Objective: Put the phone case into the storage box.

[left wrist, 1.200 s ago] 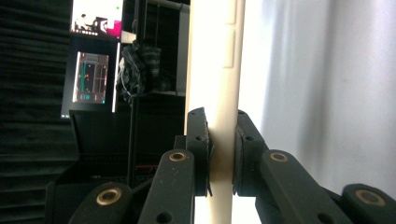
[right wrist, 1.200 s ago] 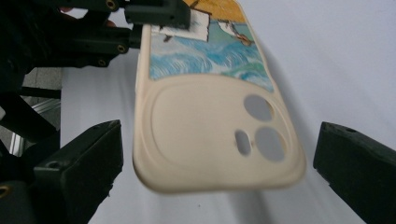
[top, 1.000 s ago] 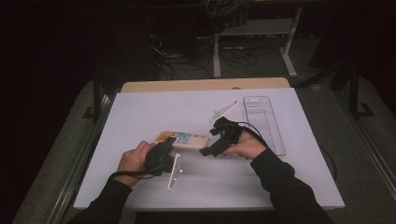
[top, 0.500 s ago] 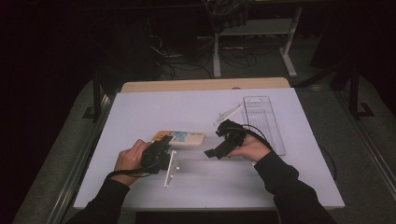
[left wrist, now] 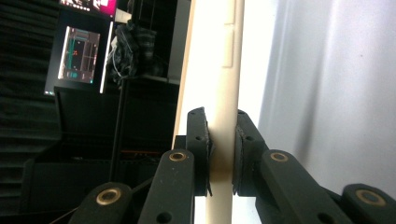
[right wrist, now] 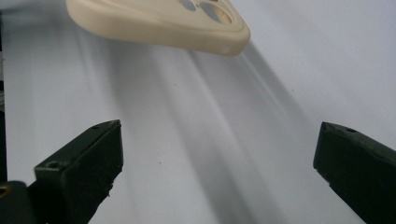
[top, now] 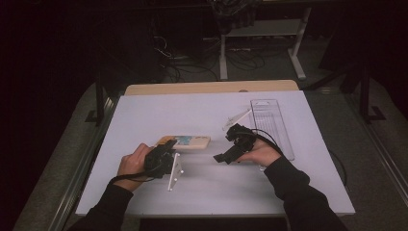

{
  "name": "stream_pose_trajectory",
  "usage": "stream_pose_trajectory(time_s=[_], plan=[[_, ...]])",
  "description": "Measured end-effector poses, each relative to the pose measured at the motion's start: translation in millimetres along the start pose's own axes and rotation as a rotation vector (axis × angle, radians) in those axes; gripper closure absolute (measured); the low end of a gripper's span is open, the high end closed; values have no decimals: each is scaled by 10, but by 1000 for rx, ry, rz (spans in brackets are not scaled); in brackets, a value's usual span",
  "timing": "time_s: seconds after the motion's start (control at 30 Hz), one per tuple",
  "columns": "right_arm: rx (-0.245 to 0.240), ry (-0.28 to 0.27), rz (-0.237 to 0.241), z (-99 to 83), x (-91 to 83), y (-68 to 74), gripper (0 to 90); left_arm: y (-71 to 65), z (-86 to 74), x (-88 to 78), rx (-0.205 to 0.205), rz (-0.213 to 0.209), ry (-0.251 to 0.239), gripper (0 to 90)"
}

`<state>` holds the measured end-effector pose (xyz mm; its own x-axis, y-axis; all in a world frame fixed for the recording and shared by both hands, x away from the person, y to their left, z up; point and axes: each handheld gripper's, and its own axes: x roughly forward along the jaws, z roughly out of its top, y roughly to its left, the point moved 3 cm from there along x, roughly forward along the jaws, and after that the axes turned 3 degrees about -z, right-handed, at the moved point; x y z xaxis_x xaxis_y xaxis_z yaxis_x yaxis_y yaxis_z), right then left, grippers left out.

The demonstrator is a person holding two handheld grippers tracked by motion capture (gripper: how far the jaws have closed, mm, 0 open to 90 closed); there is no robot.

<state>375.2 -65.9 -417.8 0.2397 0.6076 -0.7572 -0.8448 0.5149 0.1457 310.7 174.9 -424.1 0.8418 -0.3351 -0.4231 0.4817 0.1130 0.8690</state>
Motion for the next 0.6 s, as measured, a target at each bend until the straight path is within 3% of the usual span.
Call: stream_pose_trajectory(time_s=[0.6], plan=[[22,1,19,-4,27,-1,10,65,-52,26,-153,-52,6,801]])
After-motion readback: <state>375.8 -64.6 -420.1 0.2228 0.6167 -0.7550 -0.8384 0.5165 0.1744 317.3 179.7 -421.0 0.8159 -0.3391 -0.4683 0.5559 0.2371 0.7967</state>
